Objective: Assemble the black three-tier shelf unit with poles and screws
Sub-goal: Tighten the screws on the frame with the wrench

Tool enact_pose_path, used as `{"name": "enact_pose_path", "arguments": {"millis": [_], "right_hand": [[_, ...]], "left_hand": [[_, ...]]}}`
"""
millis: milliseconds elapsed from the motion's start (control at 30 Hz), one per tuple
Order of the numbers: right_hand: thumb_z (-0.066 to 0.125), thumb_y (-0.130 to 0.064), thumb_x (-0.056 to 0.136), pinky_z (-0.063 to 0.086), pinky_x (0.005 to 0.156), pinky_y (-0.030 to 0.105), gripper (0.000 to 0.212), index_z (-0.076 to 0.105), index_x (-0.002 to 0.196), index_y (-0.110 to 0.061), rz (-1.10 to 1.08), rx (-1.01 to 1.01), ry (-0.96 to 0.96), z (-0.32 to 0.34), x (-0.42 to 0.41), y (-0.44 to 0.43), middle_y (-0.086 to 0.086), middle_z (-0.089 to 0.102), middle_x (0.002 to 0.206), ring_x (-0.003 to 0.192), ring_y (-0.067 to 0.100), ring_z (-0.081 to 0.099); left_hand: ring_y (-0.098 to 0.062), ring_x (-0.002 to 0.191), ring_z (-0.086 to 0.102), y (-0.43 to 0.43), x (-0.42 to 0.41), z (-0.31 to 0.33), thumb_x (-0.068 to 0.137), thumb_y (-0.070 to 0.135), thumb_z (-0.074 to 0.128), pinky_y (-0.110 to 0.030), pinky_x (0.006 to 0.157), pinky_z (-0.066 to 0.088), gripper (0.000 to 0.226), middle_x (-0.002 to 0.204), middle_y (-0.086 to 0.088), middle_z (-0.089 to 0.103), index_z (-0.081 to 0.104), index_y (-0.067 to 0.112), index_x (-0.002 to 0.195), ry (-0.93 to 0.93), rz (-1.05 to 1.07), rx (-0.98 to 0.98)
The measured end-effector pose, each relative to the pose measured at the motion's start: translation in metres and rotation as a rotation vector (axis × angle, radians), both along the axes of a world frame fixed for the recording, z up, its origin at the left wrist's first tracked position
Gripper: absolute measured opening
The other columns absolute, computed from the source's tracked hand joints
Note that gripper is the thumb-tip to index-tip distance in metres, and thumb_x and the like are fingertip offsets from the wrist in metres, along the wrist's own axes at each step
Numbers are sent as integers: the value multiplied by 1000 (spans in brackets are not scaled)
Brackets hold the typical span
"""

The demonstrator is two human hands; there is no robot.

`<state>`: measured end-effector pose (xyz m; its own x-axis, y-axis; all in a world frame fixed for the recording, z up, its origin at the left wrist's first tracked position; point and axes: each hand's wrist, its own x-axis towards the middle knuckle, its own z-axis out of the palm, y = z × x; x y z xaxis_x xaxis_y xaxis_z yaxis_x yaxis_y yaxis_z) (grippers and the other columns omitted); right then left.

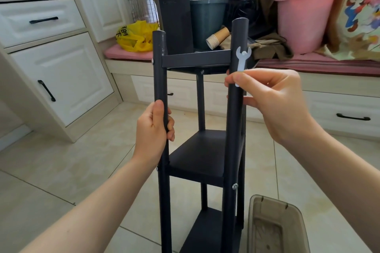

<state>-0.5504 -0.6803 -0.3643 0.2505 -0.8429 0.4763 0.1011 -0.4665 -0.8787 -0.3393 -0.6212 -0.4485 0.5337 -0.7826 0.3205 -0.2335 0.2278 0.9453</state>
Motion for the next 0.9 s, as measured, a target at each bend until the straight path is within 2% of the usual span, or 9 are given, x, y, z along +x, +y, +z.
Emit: {"name": "enact_pose_path", "arguments": {"millis": [167, 333, 467, 533, 600, 700, 767, 833, 900], "right_hand": [[68, -10, 91, 62, 74, 33, 11, 78, 88, -12, 69, -41, 1, 0, 0, 1, 4, 77, 85, 86, 19, 74], [67, -9, 92, 61, 78, 38, 17, 81, 85, -17, 279, 91, -17, 3, 3, 2, 7, 77, 95, 96, 23, 73], [67, -12, 91, 61, 80, 37, 13, 79, 89, -16, 312, 112, 0, 4, 12, 4, 2, 77, 98, 98, 19, 73], [67, -12, 91, 61, 82, 37, 11, 78, 92, -14, 314, 131, 5, 4, 17, 4, 1, 77, 100, 99, 17, 72], [67, -13, 92, 60, 85, 36, 11, 78, 95, -14, 306, 129, 20, 4, 21, 3, 0, 77, 101, 100, 15, 72], [67, -17, 92, 57, 92, 32, 12, 78, 95, -19, 294, 95, 71, 4, 25, 2, -4, 77, 101, 103, 12, 70], [66, -19, 93, 55, 95, 28, 13, 78, 95, -20, 310, 69, 116, 4, 28, 1, -7, 77, 99, 104, 9, 69], [65, -20, 94, 53, 94, 22, 14, 78, 97, -18, 342, 57, 143, 4, 31, 2, -6, 77, 98, 102, 7, 69], [65, -19, 93, 52, 93, 19, 14, 78, 96, -16, 370, 47, 156, 4, 36, 2, -5, 77, 98, 101, 8, 69]], "left_hand": [[-11, 45, 47, -2, 8, 0, 109, 46, 31, -22, 48, 45, 47, 56, 7, 51, 54, 14, 84, -22, 23, 22], [-10, 48, 49, 0, 18, 0, 108, 48, 29, -21, 49, 47, 49, 59, 8, 54, 56, 14, 85, -45, 91, 59], [-7, 58, 59, 4, 22, 11, 109, 43, 33, -16, 54, 48, 42, 69, 6, 64, 65, 20, 95, -69, 177, 138], [-9, 79, 64, 9, 25, 18, 107, 34, 42, -19, 69, 50, 30, 90, 5, 68, 70, 23, 108, -96, 219, 142], [-6, 105, 61, 17, 21, 26, 105, 24, 49, -23, 92, 49, 31, 117, 10, 62, 64, 27, 132, -239, 271, 64], [-3, 117, 55, 30, 3, 34, 101, 22, 54, -17, 100, 41, 25, 118, 18, 57, 65, 26, 123, -485, 242, -111], [-7, 109, 63, 37, -12, 35, 99, 29, 53, -18, 95, 47, 21, 109, 14, 65, 69, 22, 110, -370, 44, -77], [-13, 101, 70, 42, -27, 35, 100, 44, 50, -30, 90, 57, 30, 104, 7, 72, 68, 22, 112, -161, -182, 25], [-18, 88, 74, 43, -36, 35, 95, 53, 47, -34, 79, 63, 43, 101, 3, 73, 64, 21, 116, -22, -272, 67]]}}
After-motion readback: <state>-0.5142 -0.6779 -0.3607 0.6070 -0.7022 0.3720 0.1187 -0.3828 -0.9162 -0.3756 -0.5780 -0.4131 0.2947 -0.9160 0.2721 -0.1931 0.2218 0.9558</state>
